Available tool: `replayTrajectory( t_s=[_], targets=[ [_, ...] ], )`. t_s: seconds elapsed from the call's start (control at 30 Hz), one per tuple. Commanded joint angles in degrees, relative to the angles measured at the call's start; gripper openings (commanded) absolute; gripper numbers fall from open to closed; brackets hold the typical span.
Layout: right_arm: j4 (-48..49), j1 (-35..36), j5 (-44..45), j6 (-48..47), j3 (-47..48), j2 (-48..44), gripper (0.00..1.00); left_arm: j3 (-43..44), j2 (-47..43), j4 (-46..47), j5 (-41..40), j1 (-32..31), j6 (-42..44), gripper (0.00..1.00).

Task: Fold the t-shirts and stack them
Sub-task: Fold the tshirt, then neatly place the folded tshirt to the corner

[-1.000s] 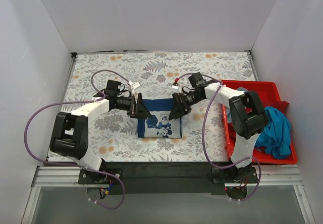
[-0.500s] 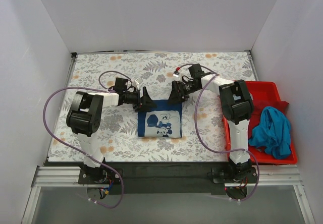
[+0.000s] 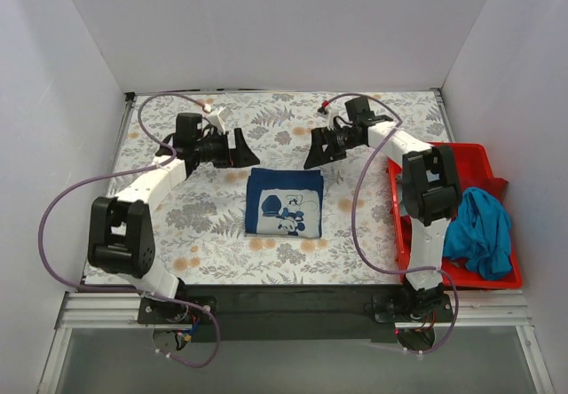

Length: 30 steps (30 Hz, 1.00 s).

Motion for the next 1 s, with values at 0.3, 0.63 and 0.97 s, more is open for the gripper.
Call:
replayTrajectory(
  t_s=[0.3, 0.63, 0.97],
  targets=[
    [-0.76, -0.09, 24.92, -3.35, -3.64, -22.68, 0.98, 3.49, -6.96, -20.28, -41.12, -30.65, 13.29, 0.87],
    [-0.67, -2.37, 24.94, -4.15, -8.57, -26.12, 0.98, 4.80, 11.76, -18.44, -49.56, -34.64, 7.38, 0.87],
    [-0.67, -3.60, 22.83, -4.33, -9.19, -24.72, 0.98, 13.68, 21.09, -27.04, -36.12, -7.05, 24.24, 0.83]
  ],
)
